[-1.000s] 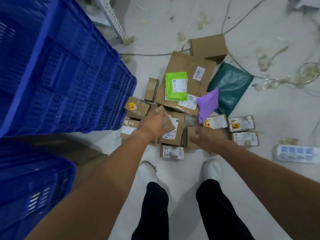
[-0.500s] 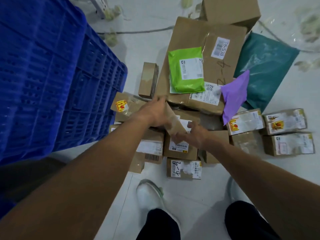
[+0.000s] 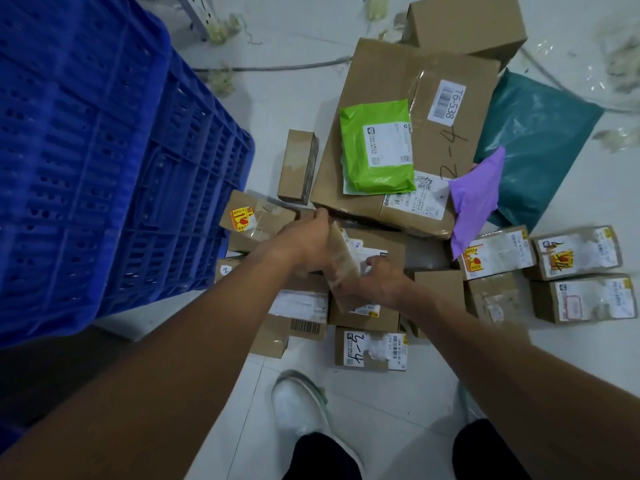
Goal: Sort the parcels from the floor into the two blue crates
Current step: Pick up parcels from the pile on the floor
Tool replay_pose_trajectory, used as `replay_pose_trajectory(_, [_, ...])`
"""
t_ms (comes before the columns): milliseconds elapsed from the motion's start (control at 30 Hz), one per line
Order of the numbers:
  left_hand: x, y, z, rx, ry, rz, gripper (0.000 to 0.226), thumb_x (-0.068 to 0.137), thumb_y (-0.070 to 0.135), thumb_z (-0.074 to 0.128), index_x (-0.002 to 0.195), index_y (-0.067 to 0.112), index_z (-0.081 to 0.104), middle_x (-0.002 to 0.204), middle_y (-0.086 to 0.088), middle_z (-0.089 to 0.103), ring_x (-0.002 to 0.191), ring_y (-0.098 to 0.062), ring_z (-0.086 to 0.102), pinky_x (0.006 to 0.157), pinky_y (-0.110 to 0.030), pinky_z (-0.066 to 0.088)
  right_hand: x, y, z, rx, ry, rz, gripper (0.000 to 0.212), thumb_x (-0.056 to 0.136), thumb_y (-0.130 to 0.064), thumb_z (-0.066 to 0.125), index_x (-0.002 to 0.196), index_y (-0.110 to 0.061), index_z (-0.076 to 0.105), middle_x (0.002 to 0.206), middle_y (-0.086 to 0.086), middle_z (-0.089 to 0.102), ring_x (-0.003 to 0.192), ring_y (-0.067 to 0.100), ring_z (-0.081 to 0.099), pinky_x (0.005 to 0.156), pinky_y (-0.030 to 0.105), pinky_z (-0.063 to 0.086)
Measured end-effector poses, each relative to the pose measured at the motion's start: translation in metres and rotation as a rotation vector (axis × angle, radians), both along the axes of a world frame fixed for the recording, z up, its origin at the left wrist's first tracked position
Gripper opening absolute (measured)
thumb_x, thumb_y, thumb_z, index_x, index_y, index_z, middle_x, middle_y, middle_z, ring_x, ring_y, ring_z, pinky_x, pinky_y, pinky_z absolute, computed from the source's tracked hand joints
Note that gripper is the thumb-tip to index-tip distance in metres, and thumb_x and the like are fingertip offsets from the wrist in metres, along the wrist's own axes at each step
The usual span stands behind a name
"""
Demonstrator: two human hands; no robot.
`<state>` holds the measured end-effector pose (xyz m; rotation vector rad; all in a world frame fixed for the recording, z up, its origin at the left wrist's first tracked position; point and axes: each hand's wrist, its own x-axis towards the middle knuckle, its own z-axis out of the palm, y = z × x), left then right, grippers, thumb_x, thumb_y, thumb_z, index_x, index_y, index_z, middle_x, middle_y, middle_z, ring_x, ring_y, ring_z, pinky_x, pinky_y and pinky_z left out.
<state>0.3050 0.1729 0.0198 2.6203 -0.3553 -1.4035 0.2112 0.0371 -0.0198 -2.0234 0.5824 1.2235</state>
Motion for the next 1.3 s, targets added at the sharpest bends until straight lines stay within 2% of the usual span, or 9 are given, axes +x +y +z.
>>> replay_pose_trajectory(133, [-0.010, 0.001, -0.002, -0.054, 0.059, 0.168, 0.090, 0.068, 0.044, 0.085, 0.139, 0.016, 0.036, 0.138, -0.003, 0.048, 0.120, -0.025, 0.052, 0.092, -0.034, 0.047, -0.001, 0.004, 0.004, 0.016, -0.021, 0.019, 0.095, 0.073, -0.062, 0.075, 0.140, -0.006, 0.037, 0.138, 0.013, 0.046, 0.121, 0.028, 0.050, 0.088, 0.031, 0.044])
replay_pose_trajectory(233, [-0.011, -0.009, -0.006, -0.112, 0.017, 0.427, 0.052, 0.084, 0.047, 0.071, 0.121, 0.019, 0.048, 0.127, -0.004, 0.057, 0.113, -0.024, 0.056, 0.094, -0.039, 0.049, 0.000, 0.007, -0.002, 0.034, -0.052, 0.017, 0.096, 0.074, -0.058, 0.076, 0.142, -0.007, 0.034, 0.139, 0.015, 0.046, 0.122, 0.030, 0.049, 0.092, 0.034, 0.044])
replay_pose_trajectory(333, [-0.010, -0.013, -0.008, -0.122, -0.027, 0.520, 0.034, 0.089, 0.040, 0.066, 0.113, 0.020, 0.051, 0.120, -0.003, 0.059, 0.113, -0.024, 0.056, 0.095, -0.036, 0.048, 0.002, 0.010, -0.004, 0.047, -0.077, -0.070, 0.098, 0.070, -0.058, 0.079, 0.142, -0.009, 0.034, 0.139, 0.015, 0.046, 0.123, 0.030, 0.049, 0.097, 0.038, 0.047])
replay_pose_trajectory(533, [-0.017, -0.009, 0.012, -0.186, -0.008, 0.738, 0.028, 0.089, 0.037, 0.061, 0.110, 0.020, 0.055, 0.109, 0.001, 0.060, 0.095, -0.017, 0.057, 0.071, -0.029, 0.044, -0.008, -0.011, 0.022, -0.037, -0.177, 0.016, 0.095, 0.072, -0.059, 0.076, 0.140, -0.004, 0.038, 0.136, 0.016, 0.043, 0.124, 0.029, 0.045, 0.094, 0.034, 0.042])
replay_pose_trajectory(700, [-0.019, -0.009, 0.072, -0.310, 0.092, 1.036, 0.033, 0.089, 0.032, 0.064, 0.118, 0.019, 0.054, 0.110, 0.001, 0.061, 0.093, -0.015, 0.062, 0.064, -0.031, 0.059, -0.001, -0.047, 0.086, -0.081, -0.233, 0.111, 0.097, 0.067, -0.063, 0.077, 0.140, -0.012, 0.038, 0.135, 0.009, 0.043, 0.118, 0.027, 0.051, 0.094, 0.036, 0.046])
replay_pose_trajectory(867, [-0.021, -0.011, 0.165, -0.349, 0.072, 0.934, 0.046, 0.086, 0.033, 0.067, 0.128, 0.023, 0.052, 0.108, 0.008, 0.062, 0.092, -0.011, 0.065, 0.085, -0.037, 0.059, 0.017, -0.070, 0.199, -0.115, -0.315, 0.248, 0.112, 0.051, -0.078, 0.063, 0.137, -0.012, 0.037, 0.129, 0.005, 0.041, 0.122, 0.027, 0.047, 0.100, 0.042, 0.043])
replay_pose_trajectory(1067, [-0.037, -0.017, 0.305, -0.281, -0.007, 0.579, 0.124, 0.044, 0.060, 0.090, 0.144, 0.048, 0.018, 0.130, 0.007, 0.053, 0.121, -0.017, 0.055, 0.104, -0.044, 0.047, 0.026, -0.093, 0.358, -0.131, -0.474, 0.441, 0.116, 0.052, -0.087, 0.051, 0.139, -0.013, 0.036, 0.132, 0.006, 0.041, 0.120, 0.028, 0.049, 0.097, 0.043, 0.045])
replay_pose_trajectory(1200, [-0.054, -0.019, 0.407, -0.195, -0.191, 0.357, 0.126, 0.065, 0.045, 0.087, 0.154, 0.037, -0.001, 0.146, -0.007, 0.034, 0.133, -0.031, 0.041, 0.107, -0.046, 0.040, 0.022, -0.098, 0.454, -0.172, -0.641, 0.628, 0.101, 0.068, -0.078, 0.064, 0.139, -0.013, 0.034, 0.131, 0.007, 0.039, 0.117, 0.028, 0.048, 0.089, 0.040, 0.044])
replay_pose_trajectory(1300, [-0.069, -0.014, 0.476, -0.194, -0.327, 0.280, 0.115, 0.069, 0.047, 0.085, 0.154, 0.029, 0.011, 0.136, -0.007, 0.032, 0.117, -0.032, 0.052, 0.091, -0.043, 0.048, 0.019, -0.094, 0.516, -0.166, -0.727, 0.729, 0.088, 0.071, -0.062, 0.074, 0.134, -0.013, 0.036, 0.129, 0.007, 0.039, 0.114, 0.029, 0.049, 0.085, 0.040, 0.048])
